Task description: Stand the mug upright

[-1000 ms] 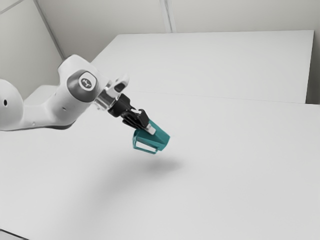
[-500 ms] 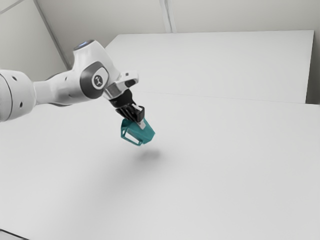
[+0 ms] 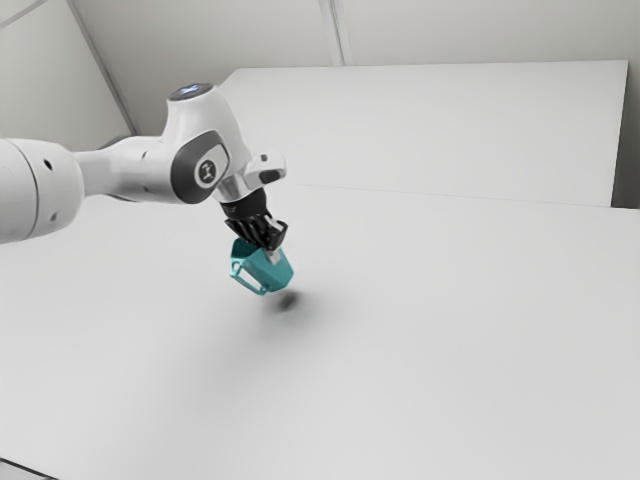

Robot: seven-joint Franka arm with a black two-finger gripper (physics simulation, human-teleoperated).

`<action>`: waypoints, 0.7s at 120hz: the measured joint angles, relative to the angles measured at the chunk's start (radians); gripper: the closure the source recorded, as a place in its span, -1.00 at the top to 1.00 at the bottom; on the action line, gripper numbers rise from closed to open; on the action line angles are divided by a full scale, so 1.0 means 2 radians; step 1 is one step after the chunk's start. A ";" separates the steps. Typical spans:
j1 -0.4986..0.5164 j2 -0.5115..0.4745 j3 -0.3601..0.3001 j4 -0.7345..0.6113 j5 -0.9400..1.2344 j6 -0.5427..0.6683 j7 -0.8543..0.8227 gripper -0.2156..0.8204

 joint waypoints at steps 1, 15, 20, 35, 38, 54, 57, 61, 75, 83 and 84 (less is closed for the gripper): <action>0.000 0.000 0.000 -0.001 0.001 0.000 -0.001 -0.92; 0.001 -0.004 0.003 -0.006 0.023 -0.007 -0.013 -0.92; 0.001 -0.003 0.005 -0.008 0.030 -0.009 -0.017 -0.92; 0.003 0.006 0.006 -0.008 0.052 -0.013 -0.030 -0.92; 0.003 0.009 0.007 -0.007 0.055 -0.013 -0.032 -0.92; 0.003 0.019 0.012 -0.005 0.068 -0.013 -0.043 -0.92; 0.004 0.020 0.012 -0.004 0.070 -0.013 -0.045 -0.92; 0.004 0.022 0.013 -0.004 0.071 -0.013 -0.047 -0.92; 0.004 0.029 0.013 -0.002 0.074 -0.012 -0.054 -0.92; 0.004 0.035 0.013 0.000 0.074 -0.011 -0.058 -0.92; 0.004 0.035 0.013 0.000 0.075 -0.011 -0.058 -0.92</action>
